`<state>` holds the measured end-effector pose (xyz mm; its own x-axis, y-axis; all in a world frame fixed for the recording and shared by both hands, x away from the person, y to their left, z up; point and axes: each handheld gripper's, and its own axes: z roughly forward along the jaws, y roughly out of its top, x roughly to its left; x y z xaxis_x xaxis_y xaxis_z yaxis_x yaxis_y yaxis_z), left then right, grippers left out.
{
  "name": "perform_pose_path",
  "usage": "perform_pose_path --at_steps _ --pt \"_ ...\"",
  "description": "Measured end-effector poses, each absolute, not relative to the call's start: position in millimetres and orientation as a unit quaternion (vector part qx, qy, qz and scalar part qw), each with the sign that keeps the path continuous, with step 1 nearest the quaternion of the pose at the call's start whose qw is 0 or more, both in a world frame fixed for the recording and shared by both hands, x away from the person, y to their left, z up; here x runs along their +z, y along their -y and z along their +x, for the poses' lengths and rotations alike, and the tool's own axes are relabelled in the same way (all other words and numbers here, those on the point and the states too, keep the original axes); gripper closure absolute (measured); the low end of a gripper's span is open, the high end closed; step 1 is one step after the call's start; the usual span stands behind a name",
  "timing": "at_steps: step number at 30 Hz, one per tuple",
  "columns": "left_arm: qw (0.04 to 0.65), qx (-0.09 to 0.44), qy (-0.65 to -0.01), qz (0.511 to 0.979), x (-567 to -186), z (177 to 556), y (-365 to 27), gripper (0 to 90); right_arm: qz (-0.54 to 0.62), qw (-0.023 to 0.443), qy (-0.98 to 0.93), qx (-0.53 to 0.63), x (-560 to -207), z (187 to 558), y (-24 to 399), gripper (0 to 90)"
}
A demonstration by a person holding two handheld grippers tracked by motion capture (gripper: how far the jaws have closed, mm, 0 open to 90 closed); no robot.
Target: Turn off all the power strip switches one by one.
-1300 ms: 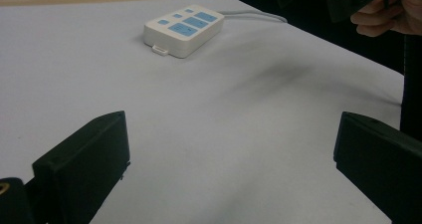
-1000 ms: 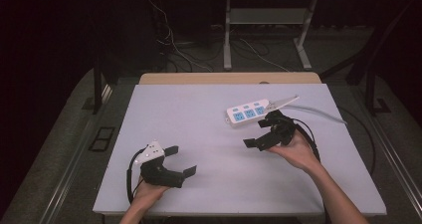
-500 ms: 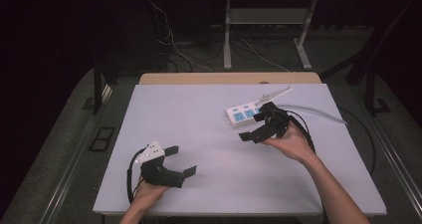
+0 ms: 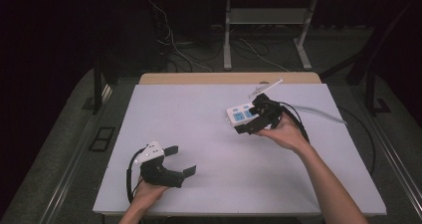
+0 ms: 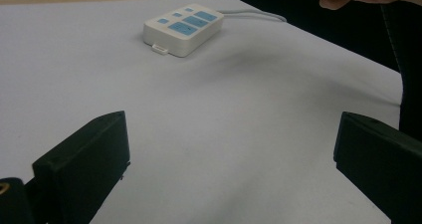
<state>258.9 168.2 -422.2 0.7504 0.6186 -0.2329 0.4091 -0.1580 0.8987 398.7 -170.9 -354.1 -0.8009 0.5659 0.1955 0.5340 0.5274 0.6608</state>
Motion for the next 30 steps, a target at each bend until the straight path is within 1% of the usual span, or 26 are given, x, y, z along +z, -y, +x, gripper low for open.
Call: perform_pose_path --at_steps 12,19,29,30 --pt "0.552 0.099 -0.345 0.753 -421.9 260.2 -170.4 0.0 0.338 0.039 -0.864 0.371 -346.7 427.4 170.1 0.7" --pt "0.553 0.099 -0.346 0.751 -422.1 260.8 -171.3 0.0 0.367 0.043 -0.844 0.388 -342.8 439.8 170.3 0.6" --pt "0.552 0.100 -0.344 0.753 -422.3 261.3 -171.3 0.0 0.398 0.060 -0.833 0.379 -343.4 452.2 169.2 0.7" --pt "0.552 0.100 -0.343 0.753 -422.3 261.3 -171.3 0.0 0.402 0.060 -0.834 0.373 -345.8 453.8 169.0 8.2"
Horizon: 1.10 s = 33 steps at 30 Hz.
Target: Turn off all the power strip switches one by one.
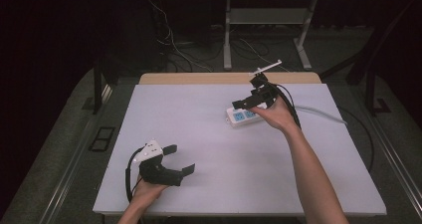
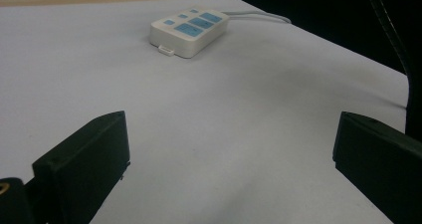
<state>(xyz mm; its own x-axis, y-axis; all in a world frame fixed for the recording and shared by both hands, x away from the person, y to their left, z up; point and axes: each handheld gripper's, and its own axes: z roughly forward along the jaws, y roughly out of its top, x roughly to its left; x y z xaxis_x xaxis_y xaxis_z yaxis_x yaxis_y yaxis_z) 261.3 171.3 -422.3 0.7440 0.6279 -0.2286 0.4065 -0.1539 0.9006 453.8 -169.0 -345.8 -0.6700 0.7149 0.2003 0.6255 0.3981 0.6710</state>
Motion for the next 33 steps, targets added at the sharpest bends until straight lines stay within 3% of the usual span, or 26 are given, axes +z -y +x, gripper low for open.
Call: perform_pose_path --at_steps 2,4,8,15,17,22,33 --pt "0.553 0.100 -0.344 0.753 -422.3 261.4 -171.5 0.0 0.403 0.057 -0.836 0.369 -347.5 454.4 168.4 14.8" --pt "0.553 0.100 -0.344 0.752 -422.3 261.2 -171.5 0.0 0.404 0.058 -0.836 0.368 -348.7 455.4 167.9 15.6" --pt "0.553 0.098 -0.344 0.753 -422.8 261.7 -171.6 0.0 0.402 0.061 -0.841 0.357 -352.3 457.9 165.7 31.8" --pt "0.552 0.099 -0.345 0.753 -422.9 262.2 -172.0 0.0 0.421 0.054 -0.827 0.370 -357.1 463.7 169.1 46.3" --pt "0.552 0.099 -0.345 0.753 -422.9 262.3 -172.2 0.0 0.418 0.053 -0.824 0.378 -358.7 466.7 169.6 55.0" --pt "0.552 0.100 -0.345 0.752 -422.7 262.4 -172.8 0.0 0.422 0.047 -0.819 0.386 -362.5 471.1 171.1 62.5" --pt "0.555 0.103 -0.345 0.750 -422.6 263.0 -174.7 0.0 0.441 0.023 -0.793 0.421 -373.6 483.3 179.0 88.2"
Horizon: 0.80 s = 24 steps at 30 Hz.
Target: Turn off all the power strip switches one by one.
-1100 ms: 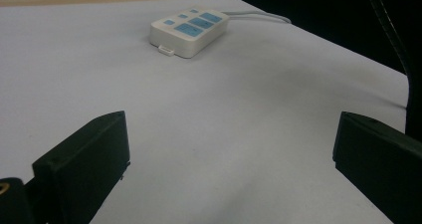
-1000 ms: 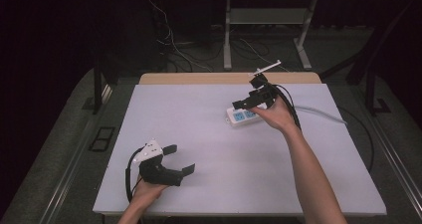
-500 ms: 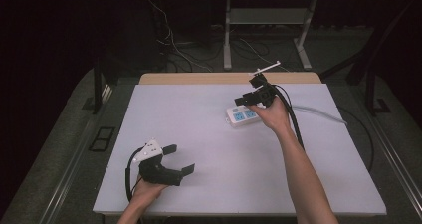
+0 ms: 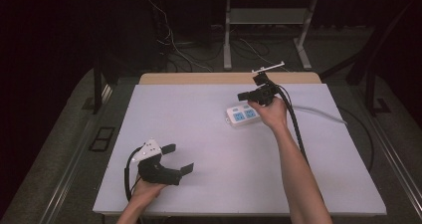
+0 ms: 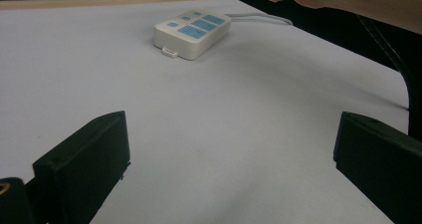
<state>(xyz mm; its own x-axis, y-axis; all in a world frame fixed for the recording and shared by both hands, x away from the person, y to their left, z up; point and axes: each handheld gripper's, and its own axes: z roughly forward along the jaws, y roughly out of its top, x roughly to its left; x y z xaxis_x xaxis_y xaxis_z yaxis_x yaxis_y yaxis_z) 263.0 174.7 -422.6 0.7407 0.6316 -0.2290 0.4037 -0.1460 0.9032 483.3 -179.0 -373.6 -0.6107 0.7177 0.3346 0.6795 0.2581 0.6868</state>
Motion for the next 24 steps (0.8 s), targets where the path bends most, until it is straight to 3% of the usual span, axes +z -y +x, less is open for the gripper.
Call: perform_pose_path --at_steps 24 --pt "0.557 0.104 -0.348 0.747 -422.6 264.1 -177.8 0.0 0.467 -0.001 -0.782 0.413 -406.5 499.4 172.6 90.0"
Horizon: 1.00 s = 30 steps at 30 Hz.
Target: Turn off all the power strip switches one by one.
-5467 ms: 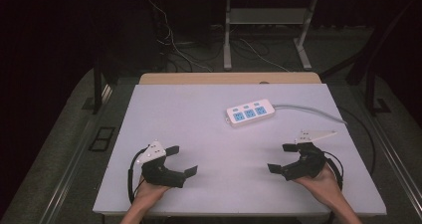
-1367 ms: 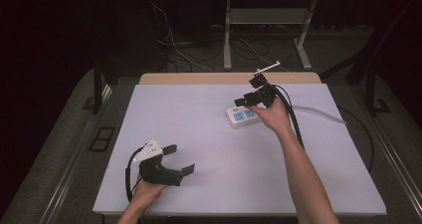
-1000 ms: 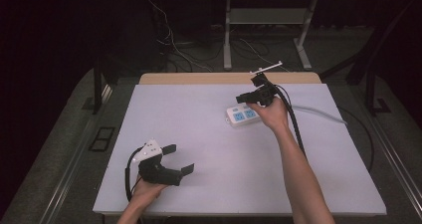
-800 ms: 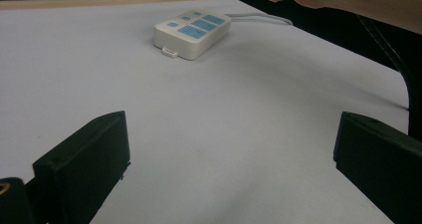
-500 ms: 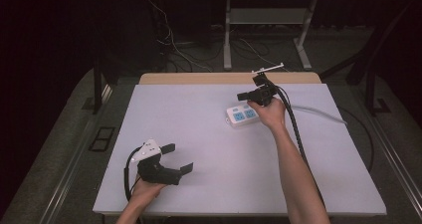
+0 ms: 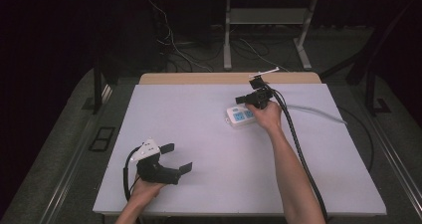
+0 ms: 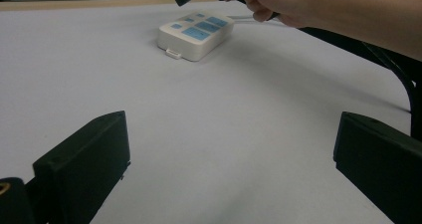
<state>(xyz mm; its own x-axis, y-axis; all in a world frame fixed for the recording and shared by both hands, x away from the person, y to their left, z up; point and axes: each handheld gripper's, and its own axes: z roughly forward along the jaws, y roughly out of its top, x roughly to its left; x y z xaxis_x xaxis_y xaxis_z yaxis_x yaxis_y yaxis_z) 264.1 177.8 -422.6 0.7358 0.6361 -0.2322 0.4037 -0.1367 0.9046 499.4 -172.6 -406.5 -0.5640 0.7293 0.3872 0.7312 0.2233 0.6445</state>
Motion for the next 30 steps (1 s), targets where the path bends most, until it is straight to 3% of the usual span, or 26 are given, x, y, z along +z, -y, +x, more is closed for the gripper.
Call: perform_pose_path --at_steps 30 --pt "0.553 0.103 -0.345 0.751 -423.8 263.8 -176.1 0.0 -0.464 -0.002 0.793 -0.395 -427.5 496.2 165.9 90.0"
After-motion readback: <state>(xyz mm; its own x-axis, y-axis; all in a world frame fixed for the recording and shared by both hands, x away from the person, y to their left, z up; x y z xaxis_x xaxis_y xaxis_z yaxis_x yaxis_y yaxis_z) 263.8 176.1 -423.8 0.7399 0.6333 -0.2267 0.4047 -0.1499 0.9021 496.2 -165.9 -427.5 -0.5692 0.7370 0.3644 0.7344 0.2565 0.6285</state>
